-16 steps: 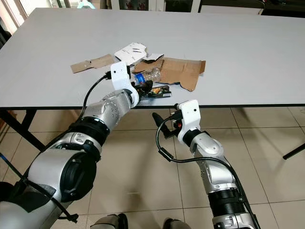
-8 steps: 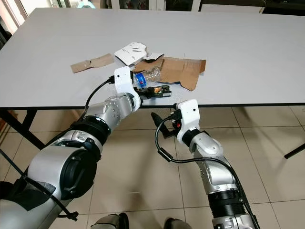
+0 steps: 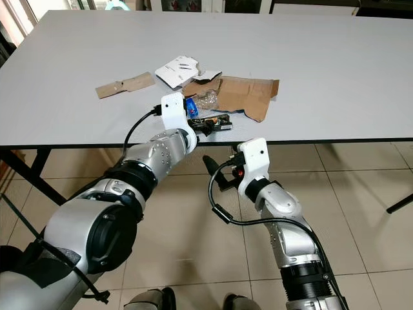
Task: Picking trash to rubbish bin
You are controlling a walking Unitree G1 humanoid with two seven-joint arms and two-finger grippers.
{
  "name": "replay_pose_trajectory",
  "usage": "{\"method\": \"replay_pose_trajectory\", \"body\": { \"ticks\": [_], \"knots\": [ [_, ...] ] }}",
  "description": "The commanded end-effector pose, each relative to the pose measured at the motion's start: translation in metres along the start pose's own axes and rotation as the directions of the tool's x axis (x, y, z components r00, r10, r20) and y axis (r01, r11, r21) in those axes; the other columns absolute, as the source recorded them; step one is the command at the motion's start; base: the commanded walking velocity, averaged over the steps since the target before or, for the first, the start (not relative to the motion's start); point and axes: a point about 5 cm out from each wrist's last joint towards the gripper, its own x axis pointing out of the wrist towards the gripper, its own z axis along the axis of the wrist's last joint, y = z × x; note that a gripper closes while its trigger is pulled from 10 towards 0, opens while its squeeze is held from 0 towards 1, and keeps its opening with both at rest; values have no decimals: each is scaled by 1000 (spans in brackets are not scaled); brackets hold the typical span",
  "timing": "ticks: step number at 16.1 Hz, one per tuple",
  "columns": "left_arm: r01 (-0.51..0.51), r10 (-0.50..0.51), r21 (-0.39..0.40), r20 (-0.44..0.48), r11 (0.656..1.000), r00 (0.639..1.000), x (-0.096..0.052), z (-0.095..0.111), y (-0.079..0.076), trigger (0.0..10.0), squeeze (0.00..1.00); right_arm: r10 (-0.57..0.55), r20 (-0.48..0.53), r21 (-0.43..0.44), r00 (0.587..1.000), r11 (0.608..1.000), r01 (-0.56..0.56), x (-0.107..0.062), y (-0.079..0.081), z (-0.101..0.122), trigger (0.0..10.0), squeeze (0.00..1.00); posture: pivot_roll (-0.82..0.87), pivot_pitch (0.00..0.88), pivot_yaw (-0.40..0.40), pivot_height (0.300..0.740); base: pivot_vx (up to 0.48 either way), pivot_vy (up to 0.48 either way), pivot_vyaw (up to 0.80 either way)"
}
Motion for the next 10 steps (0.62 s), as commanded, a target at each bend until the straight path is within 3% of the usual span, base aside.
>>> {"method": "replay_pose_trajectory", "body": {
  "ticks": [1, 6, 10],
  "knots": [
    [-9, 9, 17, 11, 1000, 1000, 0, 5, -6, 10000, 0, 0, 5, 7, 1000, 1000, 0, -3, 1, 1, 10000, 0, -91, 144, 13, 740, 0, 0, 0],
    [-88, 88, 11, -17, 996, 996, 1, -3, 3, 10000, 0, -1, 3, 17, 1000, 1000, 1, -5, 4, 0, 10000, 0, -96, 151, 18, 740, 0, 0, 0],
    [-145, 143, -42, -52, 988, 988, 1, -11, 9, 10000, 0, 0, 5, 21, 1000, 1000, 0, -5, 5, 1, 10000, 0, -103, 150, 22, 740, 0, 0, 0]
  ]
}}
